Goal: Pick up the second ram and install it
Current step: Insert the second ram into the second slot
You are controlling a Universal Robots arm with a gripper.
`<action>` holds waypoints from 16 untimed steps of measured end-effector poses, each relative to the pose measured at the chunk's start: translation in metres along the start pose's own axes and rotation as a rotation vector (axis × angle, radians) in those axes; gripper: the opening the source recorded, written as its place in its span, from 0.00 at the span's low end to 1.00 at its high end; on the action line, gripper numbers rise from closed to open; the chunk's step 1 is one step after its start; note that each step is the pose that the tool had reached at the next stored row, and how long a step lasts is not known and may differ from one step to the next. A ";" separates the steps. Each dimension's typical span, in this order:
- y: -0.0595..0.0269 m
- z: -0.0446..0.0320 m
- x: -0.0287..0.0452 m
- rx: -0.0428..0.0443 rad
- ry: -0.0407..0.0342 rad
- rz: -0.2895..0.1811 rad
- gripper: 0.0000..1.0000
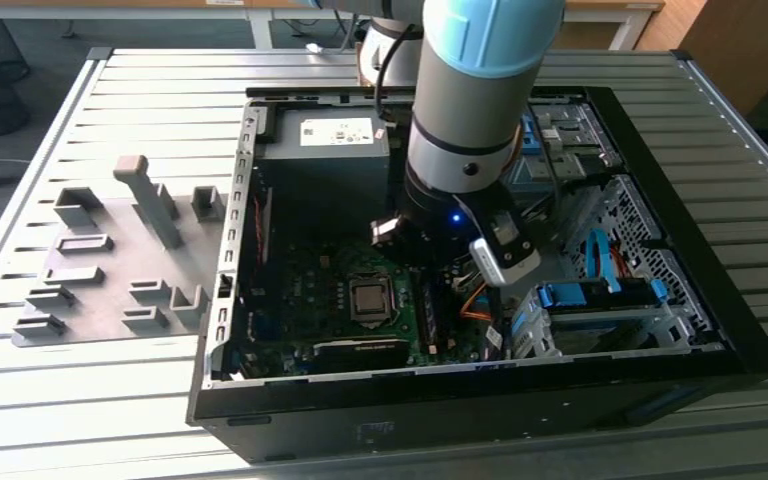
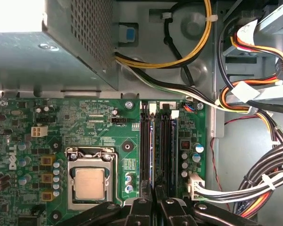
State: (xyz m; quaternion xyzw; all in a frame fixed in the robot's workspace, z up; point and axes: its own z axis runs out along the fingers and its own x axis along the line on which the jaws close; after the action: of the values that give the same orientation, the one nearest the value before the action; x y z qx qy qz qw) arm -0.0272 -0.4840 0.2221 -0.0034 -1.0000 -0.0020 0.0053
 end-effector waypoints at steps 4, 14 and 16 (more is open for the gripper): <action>0.0008 0.0022 -0.0001 -0.0046 0.0000 0.000 0.14; 0.0010 0.0042 -0.0008 -0.0047 0.0010 0.000 0.14; 0.0010 0.0043 -0.0010 -0.0050 0.0012 0.000 0.14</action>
State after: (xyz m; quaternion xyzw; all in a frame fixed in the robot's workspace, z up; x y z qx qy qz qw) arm -0.0262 -0.4830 0.2178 -0.0035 -1.0000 -0.0045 0.0059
